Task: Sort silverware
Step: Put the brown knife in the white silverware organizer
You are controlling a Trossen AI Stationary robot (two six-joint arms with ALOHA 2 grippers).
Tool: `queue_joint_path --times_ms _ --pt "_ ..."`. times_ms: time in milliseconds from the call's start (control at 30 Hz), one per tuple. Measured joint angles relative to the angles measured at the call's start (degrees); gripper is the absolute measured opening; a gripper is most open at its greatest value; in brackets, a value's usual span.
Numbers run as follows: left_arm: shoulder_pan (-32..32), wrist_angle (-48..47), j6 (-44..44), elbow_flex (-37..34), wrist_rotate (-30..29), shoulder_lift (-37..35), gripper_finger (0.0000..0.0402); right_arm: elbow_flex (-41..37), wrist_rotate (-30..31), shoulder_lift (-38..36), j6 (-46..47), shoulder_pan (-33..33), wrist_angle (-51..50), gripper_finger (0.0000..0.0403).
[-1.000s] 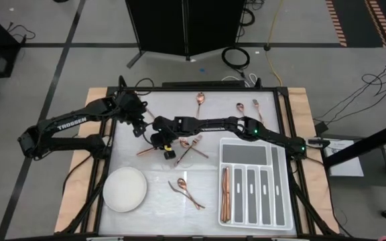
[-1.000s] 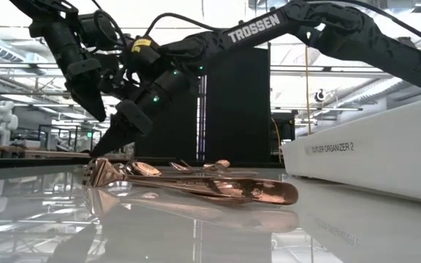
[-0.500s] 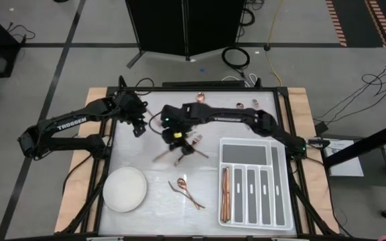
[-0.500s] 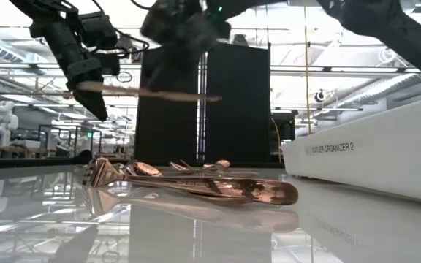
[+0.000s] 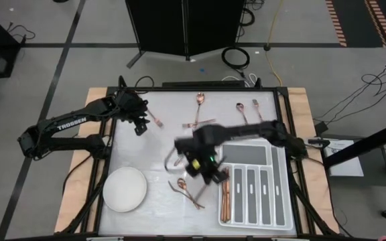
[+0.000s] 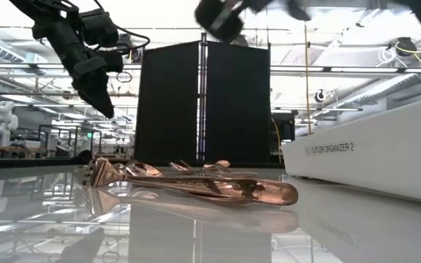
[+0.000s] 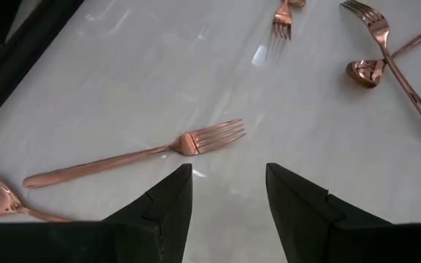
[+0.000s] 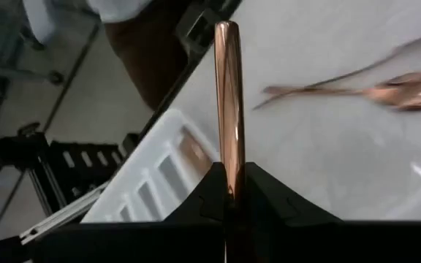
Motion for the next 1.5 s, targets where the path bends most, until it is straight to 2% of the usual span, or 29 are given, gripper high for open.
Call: queue_joint_path --times_ms 133,267,433,600,767,867,1067,1200,1400,1500 --pt "0.0 1.1 0.0 0.0 0.6 0.0 0.0173 -13.3 5.7 -6.3 8.7 5.1 8.1 0.0020" --pt "0.0 3.4 -0.4 0.0 2.8 0.0 0.0173 -26.3 6.5 -11.0 15.5 7.7 14.0 0.0020" --pt "0.0 4.3 -1.3 0.0 3.0 0.0 0.0173 -33.6 6.3 -14.9 17.2 8.8 15.3 0.0020" --pt "0.0 4.6 -4.7 0.0 3.0 0.0 0.0173 -34.3 6.6 -16.7 6.6 11.2 14.7 0.0020" --pt "0.0 7.5 -9.0 0.0 3.0 0.0 0.0173 -34.4 10.5 -16.6 -16.9 13.4 12.4 0.0020" --pt "0.0 9.0 -10.0 0.0 3.1 0.0 0.0173 -34.4 14.4 -16.3 -24.5 14.4 14.7 0.0021" --pt "-0.1 11.5 -10.9 0.0 3.2 0.0 0.0173 -34.4 16.8 -15.5 -26.8 14.3 25.5 0.0021" --pt "-0.1 11.3 -10.9 0.0 3.2 0.0 0.0173 -34.6 16.2 -15.3 -26.6 14.4 26.6 0.0021" --pt "-0.2 11.3 -10.8 0.0 3.2 0.0 0.0173 -41.0 14.1 -15.2 -27.1 14.4 28.8 0.0022" --pt "-0.3 11.5 -10.5 0.0 3.2 0.0 0.0173 -44.2 13.9 -15.2 -28.6 14.4 33.6 0.0022"
